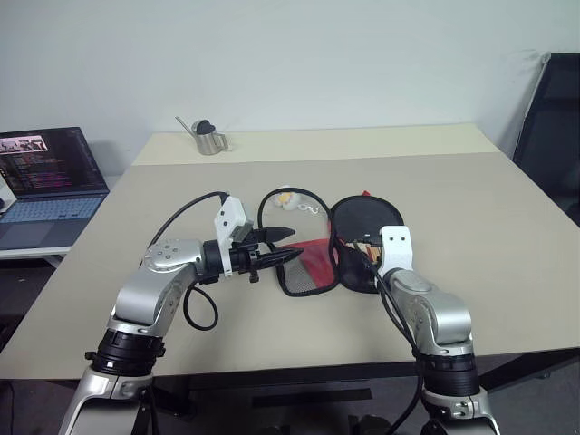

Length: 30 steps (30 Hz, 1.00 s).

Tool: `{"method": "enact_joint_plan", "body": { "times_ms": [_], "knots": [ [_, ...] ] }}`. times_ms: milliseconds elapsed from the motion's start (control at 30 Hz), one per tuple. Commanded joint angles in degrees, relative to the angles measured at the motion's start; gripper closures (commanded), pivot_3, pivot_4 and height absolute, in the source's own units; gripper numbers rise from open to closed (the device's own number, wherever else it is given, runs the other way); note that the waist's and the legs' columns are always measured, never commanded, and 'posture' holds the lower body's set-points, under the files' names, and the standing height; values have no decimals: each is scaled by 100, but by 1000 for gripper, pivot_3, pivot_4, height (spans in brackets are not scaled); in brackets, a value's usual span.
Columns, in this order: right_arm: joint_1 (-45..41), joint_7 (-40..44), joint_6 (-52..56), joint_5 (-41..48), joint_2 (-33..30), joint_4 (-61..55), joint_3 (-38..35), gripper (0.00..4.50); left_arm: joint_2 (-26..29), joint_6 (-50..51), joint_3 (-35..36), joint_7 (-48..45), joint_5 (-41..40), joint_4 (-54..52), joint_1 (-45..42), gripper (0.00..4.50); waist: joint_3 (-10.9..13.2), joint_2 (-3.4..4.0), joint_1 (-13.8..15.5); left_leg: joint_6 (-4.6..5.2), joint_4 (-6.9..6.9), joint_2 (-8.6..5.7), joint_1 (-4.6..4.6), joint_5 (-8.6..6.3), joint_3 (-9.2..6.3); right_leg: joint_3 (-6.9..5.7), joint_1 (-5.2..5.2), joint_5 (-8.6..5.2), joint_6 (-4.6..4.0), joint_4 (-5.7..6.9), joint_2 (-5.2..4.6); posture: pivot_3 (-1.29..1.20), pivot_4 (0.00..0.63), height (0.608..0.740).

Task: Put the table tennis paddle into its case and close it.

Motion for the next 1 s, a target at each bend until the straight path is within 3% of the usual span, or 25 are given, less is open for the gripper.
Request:
{"method": "enact_joint_plan", "body": {
  "times_ms": [33,100,133,300,533,700,833,1000],
  "knots": [
    [-88,5,3,43,49,-197,-59,778,22,-71,113,11,-19,-136,-32,2296,0,0,1,0,0,0,0,0,0,0,0,0,0,0,0,0,150,740],
    [-154,36,136,107,78,-256,-141,76,11,-70,119,38,-18,-143,-20,2296,0,0,1,0,0,0,0,0,0,0,0,0,0,0,0,0,150,740],
    [-199,83,232,150,45,-351,-188,30,6,-74,130,62,-13,-140,-17,2296,0,0,1,0,0,1,0,0,0,0,0,0,0,0,0,0,150,740],
    [-358,835,730,703,-446,-1107,-299,30,-13,-124,255,297,61,-7,-11,2296,0,0,6,1,1,-1,-1,0,0,0,0,0,0,-2,-1,0,150,740],
    [-43,2746,617,1946,-1916,-2235,-386,30,-13,-105,537,621,65,208,259,2296,0,0,5,3,-1,1,0,-2,-2,-3,6,0,1,-7,0,0,150,740],
    [104,3615,26,2407,-2773,-2206,-693,30,-87,-371,667,1068,368,726,354,2296,0,-1,27,5,3,0,4,-3,-4,-10,17,0,3,-11,0,0,150,740],
    [42,4528,134,3310,-3504,-2253,-1258,30,-209,-869,665,1738,922,1605,155,2296,1,-2,83,5,6,1,7,-3,-5,-13,24,0,3,-12,0,0,150,740],
    [238,5184,-40,3627,-4453,-2055,-1244,30,-264,-1082,499,1644,1200,2598,-195,2296,3,-9,139,8,6,0,5,-5,0,-28,33,1,4,-25,0,0,150,740]
  ]
}}
